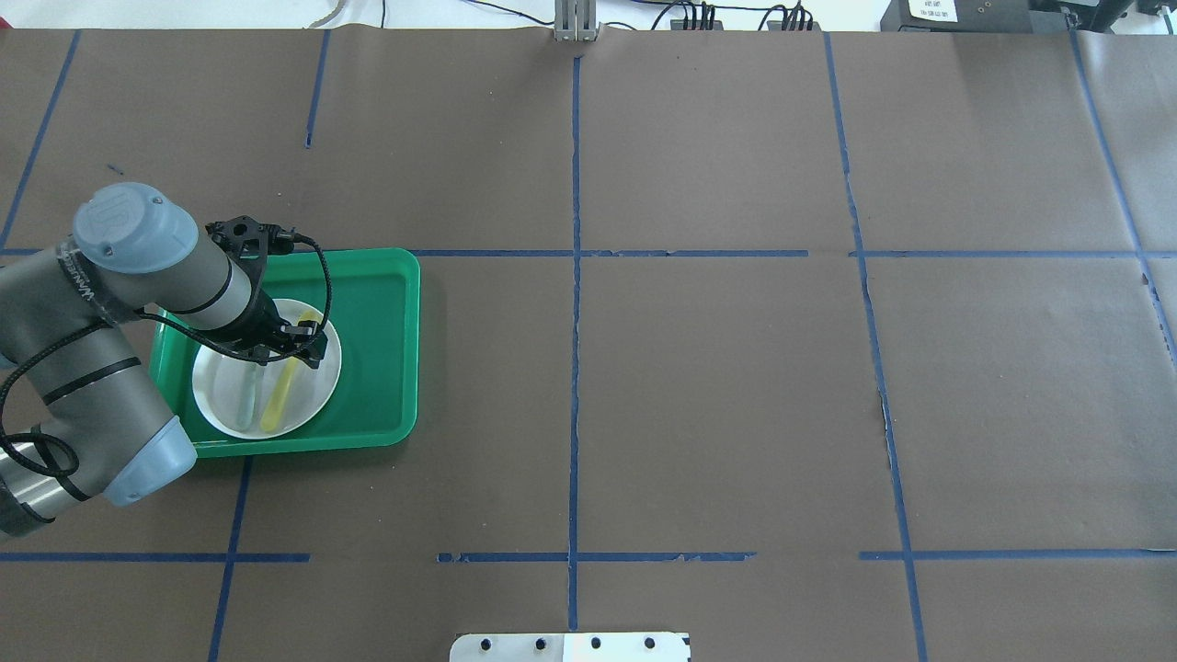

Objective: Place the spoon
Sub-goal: 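Close the left gripper on the yellow spoon's handle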

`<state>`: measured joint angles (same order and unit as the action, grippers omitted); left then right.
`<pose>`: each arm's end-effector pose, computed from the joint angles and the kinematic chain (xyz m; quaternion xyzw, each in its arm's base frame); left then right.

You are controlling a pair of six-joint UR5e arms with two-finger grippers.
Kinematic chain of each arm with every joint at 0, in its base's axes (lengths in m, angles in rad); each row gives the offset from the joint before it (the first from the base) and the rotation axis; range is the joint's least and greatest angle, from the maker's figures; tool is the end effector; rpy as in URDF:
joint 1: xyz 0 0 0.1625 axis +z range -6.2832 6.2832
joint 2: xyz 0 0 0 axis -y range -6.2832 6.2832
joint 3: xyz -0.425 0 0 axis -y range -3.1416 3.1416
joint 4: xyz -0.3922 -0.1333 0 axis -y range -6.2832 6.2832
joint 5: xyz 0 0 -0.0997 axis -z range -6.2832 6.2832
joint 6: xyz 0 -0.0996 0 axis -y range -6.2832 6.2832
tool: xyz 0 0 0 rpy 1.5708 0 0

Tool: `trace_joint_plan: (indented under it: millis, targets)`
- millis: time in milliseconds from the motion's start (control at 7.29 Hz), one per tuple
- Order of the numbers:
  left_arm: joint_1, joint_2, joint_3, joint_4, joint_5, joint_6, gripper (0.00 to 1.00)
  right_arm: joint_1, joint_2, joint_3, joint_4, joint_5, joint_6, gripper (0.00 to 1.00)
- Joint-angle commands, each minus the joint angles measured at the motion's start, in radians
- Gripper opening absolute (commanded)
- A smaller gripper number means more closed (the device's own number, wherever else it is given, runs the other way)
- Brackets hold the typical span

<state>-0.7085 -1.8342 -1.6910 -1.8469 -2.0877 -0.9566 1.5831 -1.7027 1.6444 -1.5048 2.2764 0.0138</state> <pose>0.4056 -0.4583 0.4334 0.0015 0.3956 0.0396 0.9176 0.0741 -0.4350 0.6817 0.0034 -0.3455 0.0109 0.9383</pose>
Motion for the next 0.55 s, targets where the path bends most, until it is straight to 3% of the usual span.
trace_joint_plan:
  millis: [0,275,412]
  targets:
    - [0.009,0.001,-0.001,0.0,0.0,-0.001,0.71,0.0,0.0,0.0,0.0,0.0,0.0,1.0]
    - [0.014,0.001,-0.001,0.0,0.0,-0.001,0.69,0.0,0.0,0.0,0.0,0.0,0.0,1.0]
    - [0.014,0.003,-0.001,0.0,0.0,-0.001,0.43,0.0,0.0,0.0,0.0,0.0,0.0,1.0]
